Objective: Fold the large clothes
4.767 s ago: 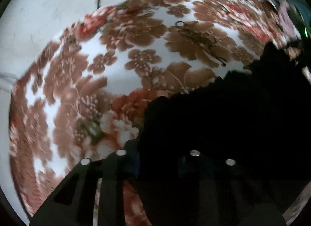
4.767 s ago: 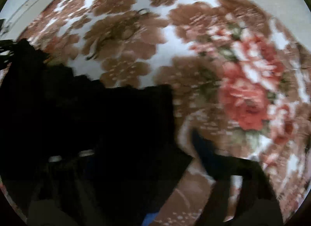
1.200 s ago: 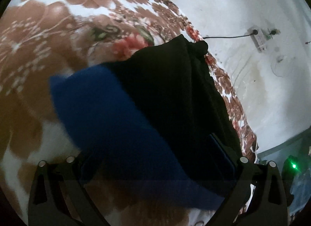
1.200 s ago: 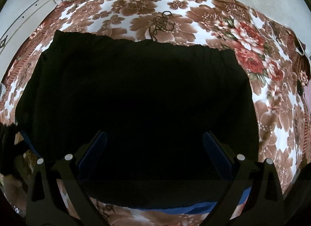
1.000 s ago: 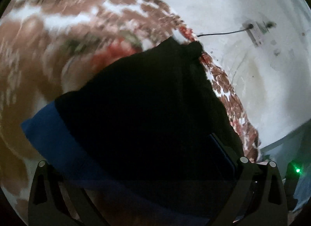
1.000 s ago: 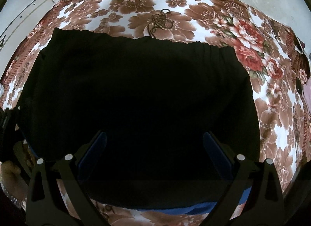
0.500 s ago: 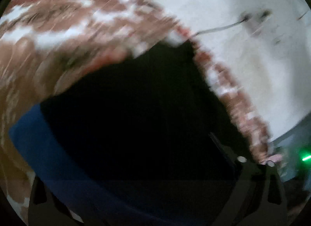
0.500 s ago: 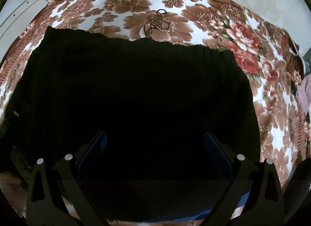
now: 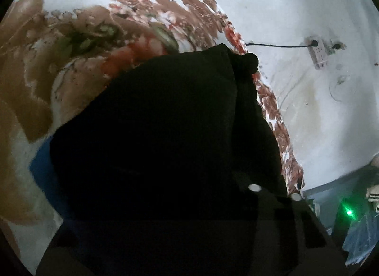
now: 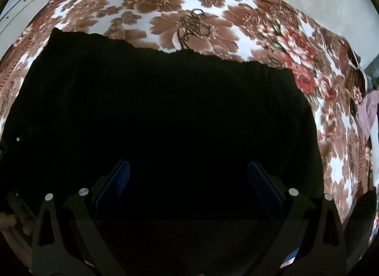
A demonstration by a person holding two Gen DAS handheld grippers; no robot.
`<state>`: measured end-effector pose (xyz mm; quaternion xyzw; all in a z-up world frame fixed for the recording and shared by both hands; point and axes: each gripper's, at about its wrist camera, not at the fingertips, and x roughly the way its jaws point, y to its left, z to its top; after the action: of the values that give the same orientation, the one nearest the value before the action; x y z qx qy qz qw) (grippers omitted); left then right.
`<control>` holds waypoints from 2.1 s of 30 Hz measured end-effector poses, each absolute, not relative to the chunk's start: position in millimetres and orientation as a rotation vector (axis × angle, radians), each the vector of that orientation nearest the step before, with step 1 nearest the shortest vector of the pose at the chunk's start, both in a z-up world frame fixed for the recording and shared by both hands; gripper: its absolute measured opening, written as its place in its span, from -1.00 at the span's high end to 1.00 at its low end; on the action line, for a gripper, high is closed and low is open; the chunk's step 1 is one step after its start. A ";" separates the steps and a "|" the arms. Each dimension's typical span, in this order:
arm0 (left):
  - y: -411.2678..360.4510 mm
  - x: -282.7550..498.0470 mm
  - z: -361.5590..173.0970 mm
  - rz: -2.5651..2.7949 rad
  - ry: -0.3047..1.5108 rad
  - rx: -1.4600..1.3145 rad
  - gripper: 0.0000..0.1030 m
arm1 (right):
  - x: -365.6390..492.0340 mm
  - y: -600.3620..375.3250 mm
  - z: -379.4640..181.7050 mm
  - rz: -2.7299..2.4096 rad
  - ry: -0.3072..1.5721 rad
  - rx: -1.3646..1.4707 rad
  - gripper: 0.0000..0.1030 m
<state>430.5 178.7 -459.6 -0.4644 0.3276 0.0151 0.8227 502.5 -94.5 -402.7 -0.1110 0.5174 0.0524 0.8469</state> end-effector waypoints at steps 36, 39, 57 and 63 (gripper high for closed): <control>64.0 440.4 -312.4 -0.066 0.611 -0.491 0.60 | 521.5 -93.5 -469.6 0.121 1.087 -0.197 -0.92; 26.2 441.2 -292.6 -0.083 0.597 -0.384 0.60 | 528.5 -101.4 -462.8 0.193 1.159 -0.168 -0.92; -192.0 471.8 -283.5 -0.139 0.627 0.089 0.60 | 521.0 -346.9 -407.2 0.135 1.164 0.122 -0.90; -257.1 466.1 -342.6 -0.162 0.703 0.323 0.60 | 525.4 -390.5 -389.1 0.079 1.105 -0.088 -0.90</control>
<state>466.1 -257.1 -342.6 0.1574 0.3423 -0.0789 0.9230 525.4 -390.5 -389.1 -0.0418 0.5245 0.0376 0.8496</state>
